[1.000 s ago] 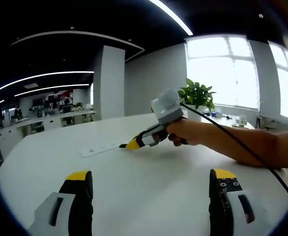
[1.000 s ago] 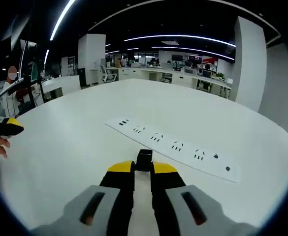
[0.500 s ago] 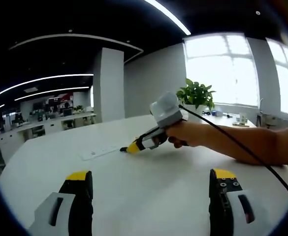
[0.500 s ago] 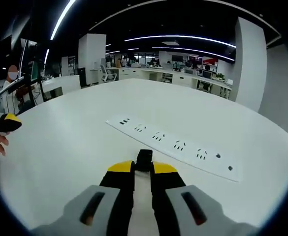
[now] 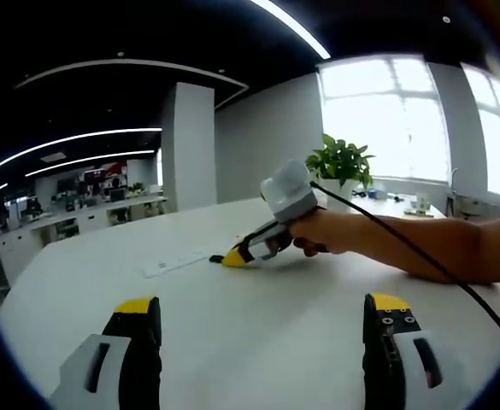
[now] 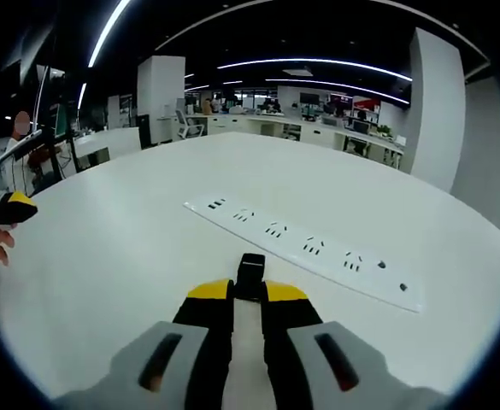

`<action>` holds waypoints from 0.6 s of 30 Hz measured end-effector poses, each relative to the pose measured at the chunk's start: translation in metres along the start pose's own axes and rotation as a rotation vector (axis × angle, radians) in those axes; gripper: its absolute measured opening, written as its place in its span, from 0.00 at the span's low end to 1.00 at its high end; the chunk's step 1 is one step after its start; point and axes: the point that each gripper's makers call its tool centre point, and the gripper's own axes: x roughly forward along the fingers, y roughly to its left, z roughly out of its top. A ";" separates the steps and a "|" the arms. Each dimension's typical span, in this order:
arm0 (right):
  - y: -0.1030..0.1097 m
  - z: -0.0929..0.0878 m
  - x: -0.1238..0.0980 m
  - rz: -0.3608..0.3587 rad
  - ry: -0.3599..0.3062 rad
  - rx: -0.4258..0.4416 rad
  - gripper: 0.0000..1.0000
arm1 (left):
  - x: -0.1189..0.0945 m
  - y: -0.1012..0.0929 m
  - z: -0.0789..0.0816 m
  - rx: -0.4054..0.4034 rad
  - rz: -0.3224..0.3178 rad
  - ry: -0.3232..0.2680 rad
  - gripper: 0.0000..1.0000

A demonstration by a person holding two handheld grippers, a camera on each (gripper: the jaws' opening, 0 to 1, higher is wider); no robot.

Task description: Snap the two parts of the plastic buckle together until the buckle closes and remains connected.

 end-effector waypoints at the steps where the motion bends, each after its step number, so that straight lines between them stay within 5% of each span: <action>1: 0.000 0.000 0.000 0.000 -0.001 -0.001 0.12 | 0.000 0.000 0.000 -0.002 -0.001 -0.001 0.99; 18: 0.001 0.003 0.000 0.008 -0.003 -0.050 0.16 | 0.000 0.000 -0.001 0.000 -0.003 0.002 0.99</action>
